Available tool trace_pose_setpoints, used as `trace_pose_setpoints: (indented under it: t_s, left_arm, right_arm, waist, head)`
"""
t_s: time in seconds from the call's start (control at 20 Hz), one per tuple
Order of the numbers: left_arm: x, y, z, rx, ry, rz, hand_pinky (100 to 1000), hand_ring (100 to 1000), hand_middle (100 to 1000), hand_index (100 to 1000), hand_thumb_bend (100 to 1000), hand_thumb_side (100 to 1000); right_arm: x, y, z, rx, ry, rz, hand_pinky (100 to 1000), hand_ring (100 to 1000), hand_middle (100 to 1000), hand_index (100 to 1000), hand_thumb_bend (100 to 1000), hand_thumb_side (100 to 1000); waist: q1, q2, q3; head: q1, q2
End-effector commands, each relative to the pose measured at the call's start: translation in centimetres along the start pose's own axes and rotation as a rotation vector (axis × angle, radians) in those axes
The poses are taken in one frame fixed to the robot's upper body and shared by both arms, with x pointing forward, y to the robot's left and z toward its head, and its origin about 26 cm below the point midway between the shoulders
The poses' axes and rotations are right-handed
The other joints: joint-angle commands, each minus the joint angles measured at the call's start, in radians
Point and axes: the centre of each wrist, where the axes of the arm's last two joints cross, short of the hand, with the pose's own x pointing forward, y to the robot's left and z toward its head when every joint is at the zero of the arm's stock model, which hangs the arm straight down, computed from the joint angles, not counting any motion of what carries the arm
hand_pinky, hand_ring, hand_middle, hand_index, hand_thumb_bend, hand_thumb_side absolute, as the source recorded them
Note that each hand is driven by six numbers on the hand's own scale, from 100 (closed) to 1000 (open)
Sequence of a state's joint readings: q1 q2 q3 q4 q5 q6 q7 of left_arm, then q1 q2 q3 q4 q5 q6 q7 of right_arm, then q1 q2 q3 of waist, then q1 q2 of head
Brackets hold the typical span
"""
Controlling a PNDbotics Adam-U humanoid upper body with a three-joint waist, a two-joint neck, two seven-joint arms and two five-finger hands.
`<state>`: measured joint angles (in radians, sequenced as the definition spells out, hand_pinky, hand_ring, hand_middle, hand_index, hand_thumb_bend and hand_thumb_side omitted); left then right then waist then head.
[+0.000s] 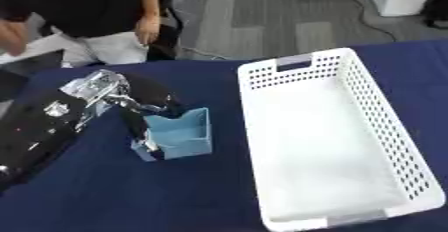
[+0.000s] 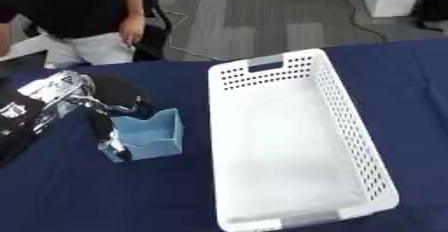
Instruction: Pick up objects on the table and place them in the box.
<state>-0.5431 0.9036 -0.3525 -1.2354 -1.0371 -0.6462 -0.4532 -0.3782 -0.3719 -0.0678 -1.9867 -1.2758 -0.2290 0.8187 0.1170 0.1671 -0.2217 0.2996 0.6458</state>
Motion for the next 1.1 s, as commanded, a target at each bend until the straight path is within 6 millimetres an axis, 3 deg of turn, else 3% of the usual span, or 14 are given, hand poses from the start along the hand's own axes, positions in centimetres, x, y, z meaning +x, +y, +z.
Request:
trace_pose_setpoints:
  t_s: [0.05, 0.35, 0.55, 0.6, 0.65, 0.7, 0.85, 0.95, 1.1]
  left_arm:
    - [-0.7, -0.1, 1.5, -0.31, -0.181, -0.186, 850, 898, 878, 947, 1000, 1000]
    - [-0.4, -0.2, 1.5, -0.32, -0.18, -0.207, 842, 889, 870, 939, 1000, 1000]
    - [-0.2, 0.2, 1.2, -0.333, -0.165, -0.24, 790, 837, 823, 901, 1000, 1000]
    - [-0.1, 0.3, 1.2, -0.34, -0.154, -0.254, 690, 744, 750, 850, 983, 906]
    - [-0.2, 0.7, 1.2, -0.348, -0.131, -0.274, 642, 709, 713, 823, 961, 866]
    - [-0.1, 0.9, 1.1, -0.354, -0.112, -0.291, 540, 634, 625, 759, 913, 754]
    - [0.0, 1.2, 0.8, -0.363, -0.063, -0.332, 384, 560, 542, 659, 847, 445]
    - [0.0, 1.2, 0.6, -0.367, -0.041, -0.356, 343, 539, 524, 636, 839, 361]
    - [-0.1, 1.3, 0.6, -0.374, -0.014, -0.385, 332, 518, 499, 606, 835, 316]
  right_arm:
    - [0.6, 0.0, -0.6, 0.025, 0.011, 0.011, 752, 761, 822, 846, 100, 884]
    - [0.6, 0.0, -0.7, 0.024, 0.008, 0.012, 750, 760, 822, 843, 100, 886]
    - [0.5, -0.1, -0.8, 0.026, 0.004, 0.009, 749, 760, 822, 842, 100, 888]
    - [0.5, -0.1, -0.8, 0.026, 0.003, 0.008, 748, 760, 822, 840, 100, 890]
    - [0.5, -0.1, -0.8, 0.025, 0.002, 0.007, 748, 760, 822, 840, 100, 890]
    - [0.5, -0.1, -0.9, 0.024, 0.001, 0.005, 747, 759, 821, 840, 100, 891]
    - [0.5, -0.1, -0.9, 0.022, -0.001, 0.003, 747, 759, 821, 839, 100, 893]
    - [0.5, -0.1, -0.9, 0.021, -0.002, 0.002, 747, 759, 821, 839, 100, 894]
    - [0.5, -0.1, -0.9, 0.02, 0.001, 0.002, 747, 759, 821, 840, 100, 894]
  waist:
    - [-0.005, -0.016, 0.004]
    - [-0.006, -0.017, 0.007]
    - [-0.005, -0.017, 0.004]
    - [-0.005, -0.018, 0.004]
    - [-0.005, -0.019, 0.003]
    - [-0.005, -0.019, 0.002]
    - [-0.006, -0.02, 0.001]
    - [-0.006, -0.021, 0.001]
    - [-0.005, -0.023, 0.002]
  head:
    - [-0.004, 0.003]
    - [0.0, 0.005]
    - [0.002, 0.009]
    - [0.002, 0.01]
    - [0.001, 0.011]
    - [0.001, 0.011]
    - [0.0, 0.013]
    - [0.0, 0.014]
    - [0.001, 0.017]
